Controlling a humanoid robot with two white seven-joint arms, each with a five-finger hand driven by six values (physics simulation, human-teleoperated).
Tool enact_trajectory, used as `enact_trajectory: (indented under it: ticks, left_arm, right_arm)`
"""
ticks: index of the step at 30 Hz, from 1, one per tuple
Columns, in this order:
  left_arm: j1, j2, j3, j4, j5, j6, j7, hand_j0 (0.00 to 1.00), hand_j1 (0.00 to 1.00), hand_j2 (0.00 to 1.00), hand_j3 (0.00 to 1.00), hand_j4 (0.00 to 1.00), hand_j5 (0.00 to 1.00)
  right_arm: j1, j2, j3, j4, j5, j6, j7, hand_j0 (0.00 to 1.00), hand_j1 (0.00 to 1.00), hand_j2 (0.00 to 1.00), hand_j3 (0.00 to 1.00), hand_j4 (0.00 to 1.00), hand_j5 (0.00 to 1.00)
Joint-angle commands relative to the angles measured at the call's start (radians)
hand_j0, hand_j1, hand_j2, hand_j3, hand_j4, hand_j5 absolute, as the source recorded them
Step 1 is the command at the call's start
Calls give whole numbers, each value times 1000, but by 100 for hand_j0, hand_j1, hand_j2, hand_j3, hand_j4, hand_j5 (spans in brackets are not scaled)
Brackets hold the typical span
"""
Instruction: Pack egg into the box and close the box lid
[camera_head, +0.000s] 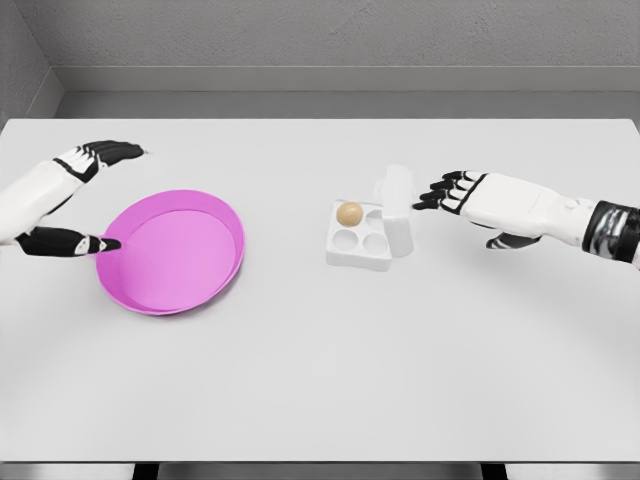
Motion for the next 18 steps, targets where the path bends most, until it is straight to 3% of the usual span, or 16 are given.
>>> enact_trajectory:
  ticks: [1,5,9,12,16,18]
  left_arm:
    - [0,7,22,18,-12,-5,0,100,100,100,100,100,100]
    - [12,6,20,12,-55,-5,0,100,100,100,100,100,100]
    - [15,0,16,5,-99,-5,0,100,100,100,100,100,100]
    - [15,-2,19,5,-99,-5,0,100,100,100,100,100,100]
    - [17,-2,20,5,-99,-5,0,100,100,100,100,100,100]
    - [17,0,20,5,-101,-5,0,100,100,100,100,100,100]
  right_arm:
    - [0,33,-1,-21,-3,2,3,100,100,100,100,100,100]
    - [-6,113,1,-54,-2,2,4,100,100,100,100,100,100]
    - [-8,136,-5,-78,-3,2,4,100,100,100,100,100,100]
    - [-14,104,-51,-58,-5,2,4,100,100,100,100,100,100]
    - [-8,-33,-151,93,-9,2,6,100,100,100,100,100,100]
    - [-11,-45,-151,143,-11,2,4,100,100,100,100,100,100]
